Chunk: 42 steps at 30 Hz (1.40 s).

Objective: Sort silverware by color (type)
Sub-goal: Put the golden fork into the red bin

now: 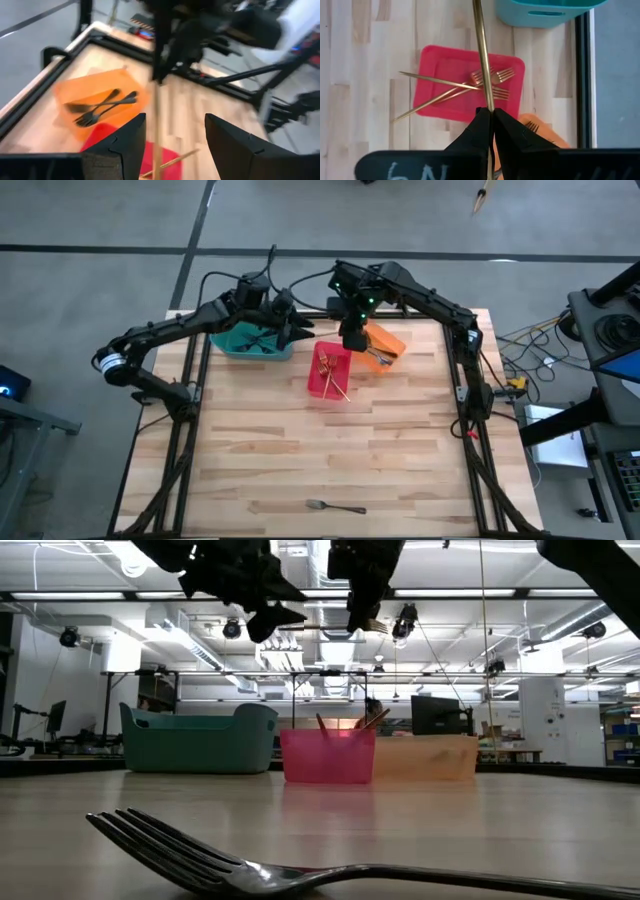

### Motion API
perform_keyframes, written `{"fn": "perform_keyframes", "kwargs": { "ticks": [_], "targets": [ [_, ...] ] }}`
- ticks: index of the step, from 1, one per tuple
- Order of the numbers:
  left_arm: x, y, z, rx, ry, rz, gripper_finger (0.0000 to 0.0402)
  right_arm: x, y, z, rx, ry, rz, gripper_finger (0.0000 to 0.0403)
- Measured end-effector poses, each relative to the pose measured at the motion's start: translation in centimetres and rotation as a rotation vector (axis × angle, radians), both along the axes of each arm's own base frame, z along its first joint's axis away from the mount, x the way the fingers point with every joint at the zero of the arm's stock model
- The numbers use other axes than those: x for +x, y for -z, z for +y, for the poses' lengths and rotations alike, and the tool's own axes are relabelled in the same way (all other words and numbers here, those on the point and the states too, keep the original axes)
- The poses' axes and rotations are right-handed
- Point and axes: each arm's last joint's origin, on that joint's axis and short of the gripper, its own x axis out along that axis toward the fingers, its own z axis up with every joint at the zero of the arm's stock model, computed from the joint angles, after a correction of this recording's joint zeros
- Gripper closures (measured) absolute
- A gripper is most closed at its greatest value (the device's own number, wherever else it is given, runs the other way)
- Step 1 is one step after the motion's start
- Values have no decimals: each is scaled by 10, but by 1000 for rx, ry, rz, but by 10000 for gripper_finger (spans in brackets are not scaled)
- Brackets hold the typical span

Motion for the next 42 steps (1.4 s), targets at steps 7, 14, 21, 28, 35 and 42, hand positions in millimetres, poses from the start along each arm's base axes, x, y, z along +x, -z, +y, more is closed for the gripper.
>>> {"fn": "perform_keyframes", "kwargs": {
  "ticks": [7, 14, 21, 28, 35, 42],
  "targets": [
    [9, 14, 4, -17, -59, 57, 219, 2, -1, -1, -9, 1, -21, 394],
    [15, 18, -2, -24, -36, 70, 220, 1, -2, -5, -13, 21, -32, 394],
    [15, 18, -2, -34, -73, 81, 224, 1, -2, -5, -13, 23, -32, 394],
    [15, 20, -3, -51, -80, 101, 308, 2, -2, -5, -15, 20, -33, 394],
    [16, 21, -7, -48, -113, 130, 394, 2, -2, -5, -21, 16, -43, 394],
    [12, 12, -10, -23, -153, 111, 399, 4, -4, -8, -20, 52, -77, 370]
  ]
}}
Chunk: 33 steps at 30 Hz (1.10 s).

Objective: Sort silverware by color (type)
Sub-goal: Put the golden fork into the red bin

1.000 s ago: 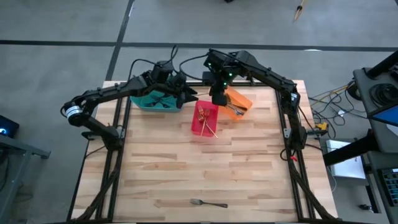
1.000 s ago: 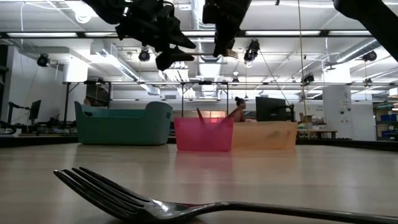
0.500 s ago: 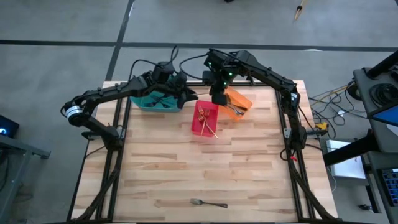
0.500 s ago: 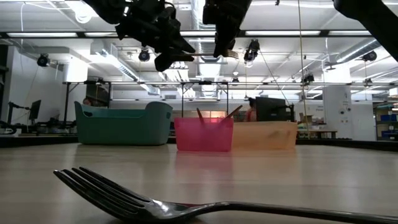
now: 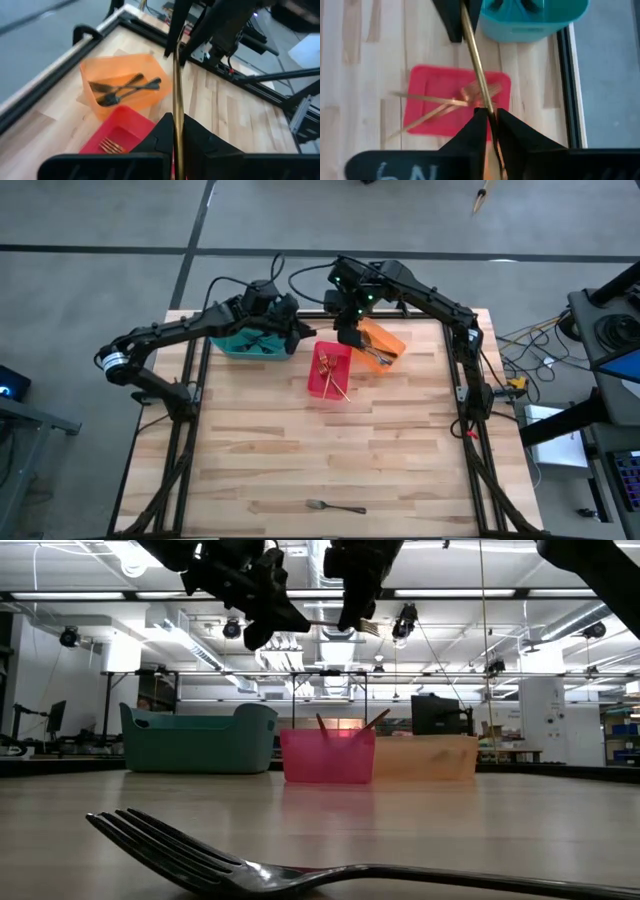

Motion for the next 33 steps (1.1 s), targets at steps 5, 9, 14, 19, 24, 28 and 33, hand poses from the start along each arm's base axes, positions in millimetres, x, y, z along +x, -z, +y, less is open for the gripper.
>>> {"fn": "perform_keyframes", "kwargs": {
  "ticks": [5, 9, 14, 19, 24, 28, 33],
  "targets": [
    [-4, -5, 2, 46, 0, -16, 400, 1, -4, -3, -12, 8, -43, 336],
    [-8, -6, 8, 62, -16, -18, 400, -2, -15, -7, -39, 33, -115, 315],
    [-16, -18, 12, 87, -36, -79, 400, -9, -36, -9, -61, 88, -236, 287],
    [-30, -30, 16, 105, -74, -113, 401, -18, -67, -7, -120, 117, -425, 253],
    [-45, -47, 17, 153, -91, -176, 401, -31, -103, -2, -202, 117, -636, 227],
    [-57, -61, 16, 182, -61, -250, 401, -42, -124, 4, -252, 104, -754, 218],
    [-72, -80, 10, 210, -30, -337, 401, -57, -142, 13, -247, 63, -840, 221]
  ]
}}
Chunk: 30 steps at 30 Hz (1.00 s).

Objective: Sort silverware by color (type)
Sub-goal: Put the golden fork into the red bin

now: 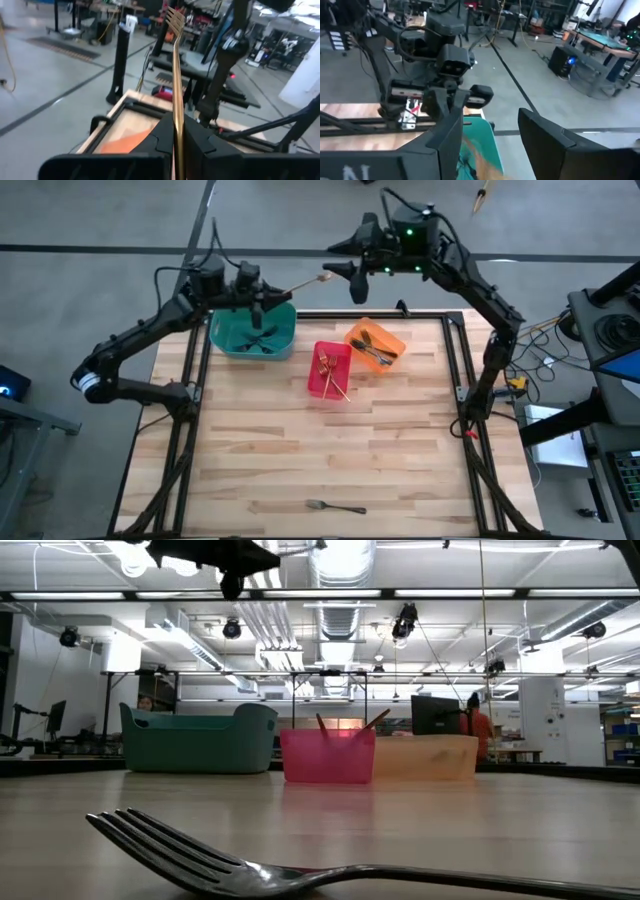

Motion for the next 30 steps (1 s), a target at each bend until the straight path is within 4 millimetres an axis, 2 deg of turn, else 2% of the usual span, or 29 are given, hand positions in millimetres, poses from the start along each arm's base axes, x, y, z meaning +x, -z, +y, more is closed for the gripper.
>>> {"fn": "perform_keyframes", "kwargs": {
  "ticks": [7, 12, 15, 19, 23, 27, 30],
  "targets": [
    [-19, -24, -15, 34, 11, -108, 401, -11, -9, 7, 63, 9, -34, 227],
    [-29, -46, -26, 72, 78, -258, 402, -8, -6, 7, 76, -71, -30, 227],
    [-34, -58, -31, 101, 121, -341, 402, 4, -1, 5, 101, -182, -48, 230],
    [-31, -61, -33, 115, 158, -383, 402, 32, 10, 1, 139, -335, -99, 232],
    [-20, -57, -33, 90, 189, -378, 402, 55, 21, -5, 154, -350, -136, 232],
    [-13, -55, -39, 78, 231, -375, 401, 62, 23, -9, 161, -350, -172, 236],
    [-16, -58, -43, 98, 255, -386, 401, 62, 22, -9, 149, -353, -179, 239]
  ]
}}
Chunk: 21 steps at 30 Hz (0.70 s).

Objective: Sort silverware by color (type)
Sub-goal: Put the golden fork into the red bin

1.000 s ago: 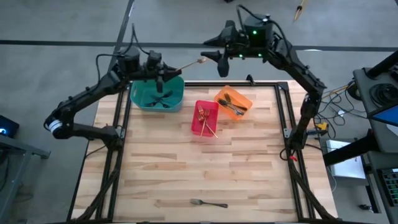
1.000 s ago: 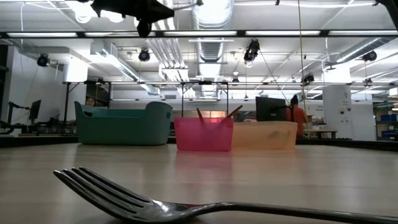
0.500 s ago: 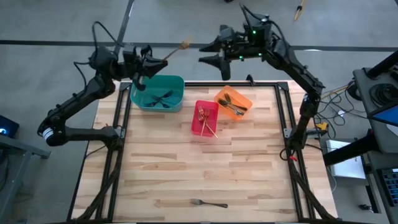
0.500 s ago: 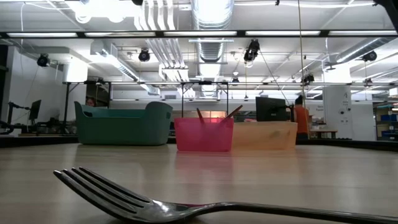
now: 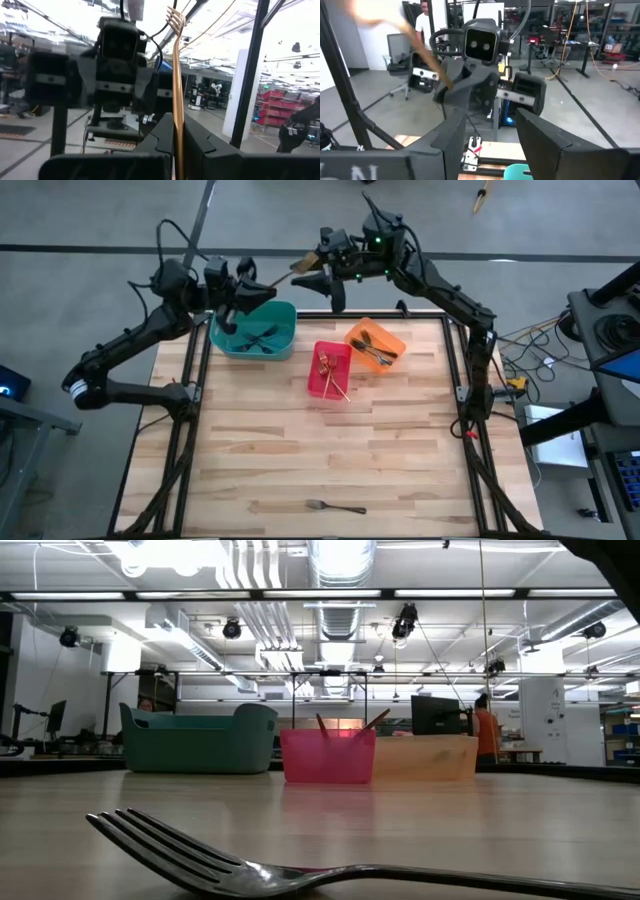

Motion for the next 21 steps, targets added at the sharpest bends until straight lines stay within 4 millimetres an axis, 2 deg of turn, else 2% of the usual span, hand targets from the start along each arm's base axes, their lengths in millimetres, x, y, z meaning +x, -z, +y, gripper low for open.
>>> {"fn": "perform_keyframes", "kwargs": {
  "ticks": [10, 17, 21],
  "targets": [
    [-21, -15, -17, 79, 59, -57, 401, 1, 1, -1, -39, 1, -5, 243],
    [-26, -11, -23, 113, 120, -42, 401, 15, 17, -7, 0, 9, 41, 248],
    [-30, 0, -26, 133, 125, -33, 401, 23, 26, -11, 42, 9, 61, 246]
  ]
}}
